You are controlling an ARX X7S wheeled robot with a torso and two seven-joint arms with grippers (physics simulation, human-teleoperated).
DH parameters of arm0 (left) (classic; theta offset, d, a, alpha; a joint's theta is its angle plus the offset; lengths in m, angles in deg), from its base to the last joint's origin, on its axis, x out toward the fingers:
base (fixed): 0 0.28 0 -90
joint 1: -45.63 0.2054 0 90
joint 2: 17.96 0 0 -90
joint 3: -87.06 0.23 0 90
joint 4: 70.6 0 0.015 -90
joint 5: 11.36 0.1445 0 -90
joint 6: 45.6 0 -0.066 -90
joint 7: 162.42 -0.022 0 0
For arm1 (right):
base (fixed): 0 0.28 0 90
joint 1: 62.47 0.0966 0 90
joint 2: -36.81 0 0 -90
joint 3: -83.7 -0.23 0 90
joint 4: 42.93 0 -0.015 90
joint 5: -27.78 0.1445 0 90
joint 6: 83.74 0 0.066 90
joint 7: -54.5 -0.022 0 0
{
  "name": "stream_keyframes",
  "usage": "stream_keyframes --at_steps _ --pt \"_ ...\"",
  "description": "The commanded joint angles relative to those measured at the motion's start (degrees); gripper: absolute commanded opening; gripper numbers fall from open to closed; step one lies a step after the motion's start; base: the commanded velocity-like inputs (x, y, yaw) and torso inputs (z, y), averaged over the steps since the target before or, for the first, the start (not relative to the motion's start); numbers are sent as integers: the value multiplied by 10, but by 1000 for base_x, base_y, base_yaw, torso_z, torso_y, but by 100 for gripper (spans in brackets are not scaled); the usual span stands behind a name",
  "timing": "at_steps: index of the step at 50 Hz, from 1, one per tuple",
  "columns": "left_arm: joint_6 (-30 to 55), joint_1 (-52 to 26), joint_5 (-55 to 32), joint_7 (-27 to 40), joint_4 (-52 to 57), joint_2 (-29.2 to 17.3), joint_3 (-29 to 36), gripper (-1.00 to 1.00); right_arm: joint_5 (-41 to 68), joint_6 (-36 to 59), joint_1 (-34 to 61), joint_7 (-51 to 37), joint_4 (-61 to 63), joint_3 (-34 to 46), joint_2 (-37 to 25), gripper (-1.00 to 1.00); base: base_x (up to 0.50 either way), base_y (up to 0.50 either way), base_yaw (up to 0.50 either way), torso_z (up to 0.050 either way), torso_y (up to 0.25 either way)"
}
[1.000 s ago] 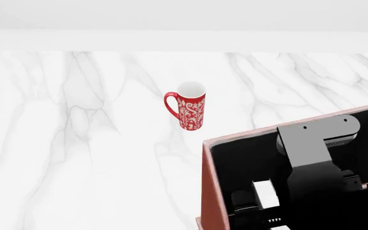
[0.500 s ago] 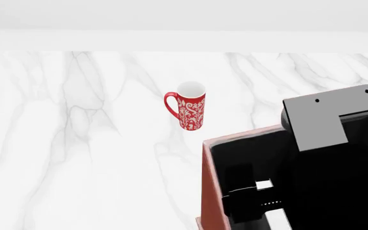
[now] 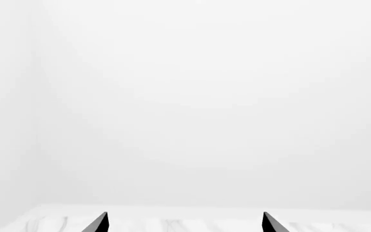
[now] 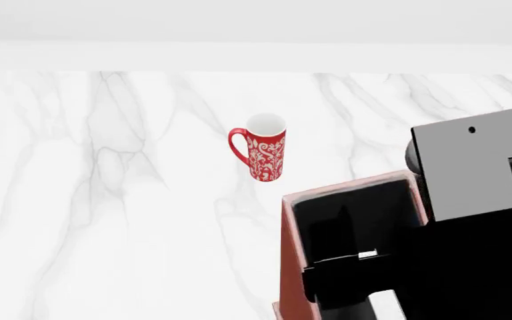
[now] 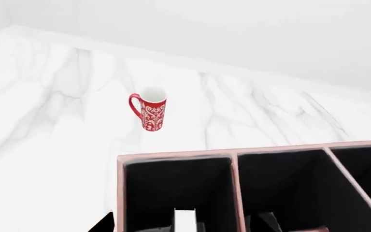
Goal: Pick up the book and place it in the left compartment of the caddy.
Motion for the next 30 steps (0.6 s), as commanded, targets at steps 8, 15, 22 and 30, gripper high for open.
stream_keyframes --at_steps 8,15,22,30 --pt "-8 4 -22 11 13 -10 -16 100 10 -65 -31 -17 82 -38 -41 100 0 0 0 0 0" --pt "-13 6 -37 20 20 -17 -28 100 23 -89 -37 -28 113 -52 -55 100 0 0 0 0 0" --pt "-20 11 -55 26 31 -25 -45 100 36 -102 -29 -40 130 -65 -66 100 0 0 0 0 0" --pt "-28 18 -79 34 45 -36 -68 100 31 -111 -27 -48 148 -74 -71 100 0 0 0 0 0"
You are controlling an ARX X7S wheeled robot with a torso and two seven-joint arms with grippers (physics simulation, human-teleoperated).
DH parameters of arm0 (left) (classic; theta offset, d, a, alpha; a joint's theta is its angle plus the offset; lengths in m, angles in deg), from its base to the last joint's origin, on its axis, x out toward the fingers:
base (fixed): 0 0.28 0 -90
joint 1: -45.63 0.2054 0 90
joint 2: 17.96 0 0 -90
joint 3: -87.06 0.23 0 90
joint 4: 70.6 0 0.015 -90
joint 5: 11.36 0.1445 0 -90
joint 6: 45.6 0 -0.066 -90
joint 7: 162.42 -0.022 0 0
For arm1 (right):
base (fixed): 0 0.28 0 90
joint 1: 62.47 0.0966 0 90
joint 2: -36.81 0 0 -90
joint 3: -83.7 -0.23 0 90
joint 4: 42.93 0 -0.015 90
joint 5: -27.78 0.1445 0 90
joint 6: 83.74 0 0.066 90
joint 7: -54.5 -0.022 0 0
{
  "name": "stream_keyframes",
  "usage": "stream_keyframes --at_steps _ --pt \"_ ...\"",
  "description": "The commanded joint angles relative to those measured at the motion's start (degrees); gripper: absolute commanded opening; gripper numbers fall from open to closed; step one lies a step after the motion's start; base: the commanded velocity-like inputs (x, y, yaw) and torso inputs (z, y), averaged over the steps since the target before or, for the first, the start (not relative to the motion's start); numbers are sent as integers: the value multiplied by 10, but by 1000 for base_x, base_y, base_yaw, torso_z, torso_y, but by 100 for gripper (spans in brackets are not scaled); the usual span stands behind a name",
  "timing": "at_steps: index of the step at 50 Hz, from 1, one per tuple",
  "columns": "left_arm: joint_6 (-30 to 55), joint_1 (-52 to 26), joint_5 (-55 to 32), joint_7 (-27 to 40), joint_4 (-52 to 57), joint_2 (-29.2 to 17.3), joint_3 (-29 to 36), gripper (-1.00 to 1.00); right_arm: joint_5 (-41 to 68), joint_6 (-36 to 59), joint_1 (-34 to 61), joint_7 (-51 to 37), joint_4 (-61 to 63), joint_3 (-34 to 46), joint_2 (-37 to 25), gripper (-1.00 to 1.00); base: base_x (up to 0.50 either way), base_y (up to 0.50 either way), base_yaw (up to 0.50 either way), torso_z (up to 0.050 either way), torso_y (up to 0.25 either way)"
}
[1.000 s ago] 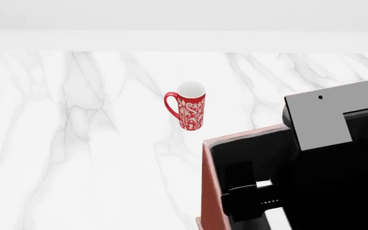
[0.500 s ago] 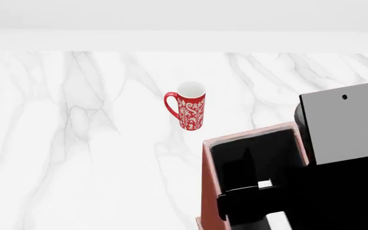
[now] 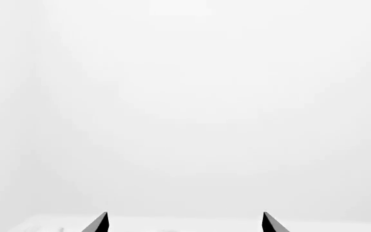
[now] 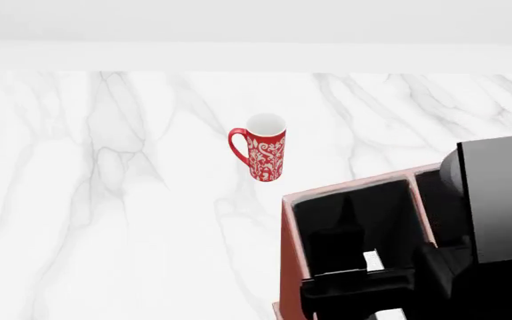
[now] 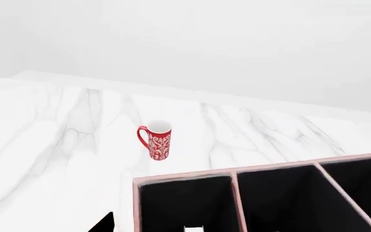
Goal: Pick up the book and place it in the left compartment of the caddy.
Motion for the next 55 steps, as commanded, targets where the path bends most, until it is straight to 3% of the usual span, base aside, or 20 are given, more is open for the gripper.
stream_keyframes --at_steps 1,44,55 --pt "-11 10 -30 10 18 -13 -30 100 5 -18 4 -16 32 -17 -12 100 0 0 0 0 0" --pt "-24 23 -89 23 47 -32 -95 100 -6 -80 -4 -33 127 -80 -66 100 0 0 0 0 0" --pt "6 9 -119 27 51 -17 -131 100 -11 -95 -11 -40 145 -96 -76 100 0 0 0 0 0"
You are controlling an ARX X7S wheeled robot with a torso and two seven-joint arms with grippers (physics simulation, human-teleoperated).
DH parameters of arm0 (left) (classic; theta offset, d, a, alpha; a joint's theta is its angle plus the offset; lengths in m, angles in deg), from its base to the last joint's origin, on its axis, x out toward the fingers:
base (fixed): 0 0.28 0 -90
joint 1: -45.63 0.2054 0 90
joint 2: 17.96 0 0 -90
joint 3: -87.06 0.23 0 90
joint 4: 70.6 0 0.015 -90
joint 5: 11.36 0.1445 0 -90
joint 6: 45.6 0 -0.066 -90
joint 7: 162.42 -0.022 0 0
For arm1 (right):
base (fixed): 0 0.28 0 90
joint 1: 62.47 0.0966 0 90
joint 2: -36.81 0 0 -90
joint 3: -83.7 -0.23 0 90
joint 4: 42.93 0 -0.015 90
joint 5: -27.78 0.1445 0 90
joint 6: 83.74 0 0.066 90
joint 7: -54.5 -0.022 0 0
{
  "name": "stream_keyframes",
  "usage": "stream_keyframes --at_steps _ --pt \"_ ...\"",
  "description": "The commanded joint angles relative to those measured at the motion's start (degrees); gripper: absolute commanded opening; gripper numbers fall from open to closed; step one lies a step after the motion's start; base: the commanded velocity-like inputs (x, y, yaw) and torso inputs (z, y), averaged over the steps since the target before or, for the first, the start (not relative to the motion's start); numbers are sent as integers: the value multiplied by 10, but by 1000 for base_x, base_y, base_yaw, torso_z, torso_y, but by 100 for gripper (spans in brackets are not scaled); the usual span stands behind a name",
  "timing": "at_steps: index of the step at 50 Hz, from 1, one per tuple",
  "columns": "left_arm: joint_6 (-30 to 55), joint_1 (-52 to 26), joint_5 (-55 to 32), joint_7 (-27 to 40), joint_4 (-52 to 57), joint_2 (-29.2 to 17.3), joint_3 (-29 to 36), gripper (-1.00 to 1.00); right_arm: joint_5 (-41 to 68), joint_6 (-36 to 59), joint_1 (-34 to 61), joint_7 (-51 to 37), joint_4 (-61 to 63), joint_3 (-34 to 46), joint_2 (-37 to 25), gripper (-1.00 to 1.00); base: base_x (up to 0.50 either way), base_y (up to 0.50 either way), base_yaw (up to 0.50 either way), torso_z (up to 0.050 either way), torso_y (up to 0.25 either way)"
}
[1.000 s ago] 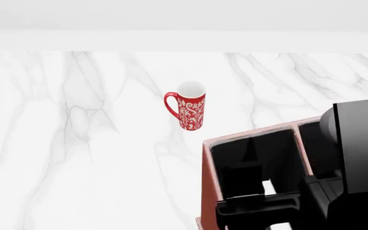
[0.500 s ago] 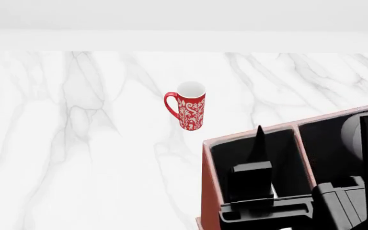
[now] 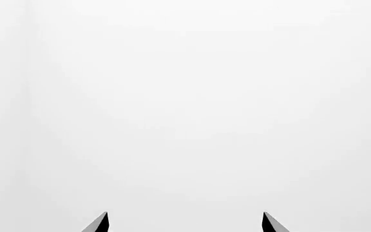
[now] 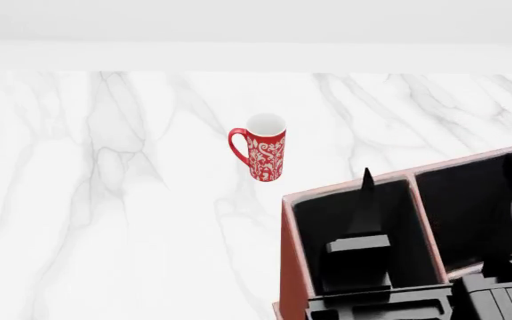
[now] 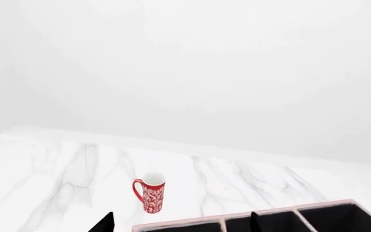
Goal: Pick up the book and place it in the left compartment of the caddy.
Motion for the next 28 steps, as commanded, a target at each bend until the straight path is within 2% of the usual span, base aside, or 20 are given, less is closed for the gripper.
stream_keyframes --at_steps 1,5,14,19,28 --pt "25 -12 -33 7 5 10 -38 100 2 -15 -2 -12 23 -18 -11 100 0 0 0 0 0" --pt "55 -38 -70 23 5 20 -60 100 10 -5 -3 -27 32 -41 -10 100 0 0 0 0 0" --pt "106 -83 -129 53 3 44 -89 100 44 77 -113 -58 32 -221 51 100 0 0 0 0 0" --pt "118 -97 -147 64 3 49 -97 100 86 136 -129 -92 31 -302 99 100 0 0 0 0 0" --pt "135 -117 -181 83 2 55 -110 100 172 195 -90 -167 31 -355 148 100 0 0 0 0 0"
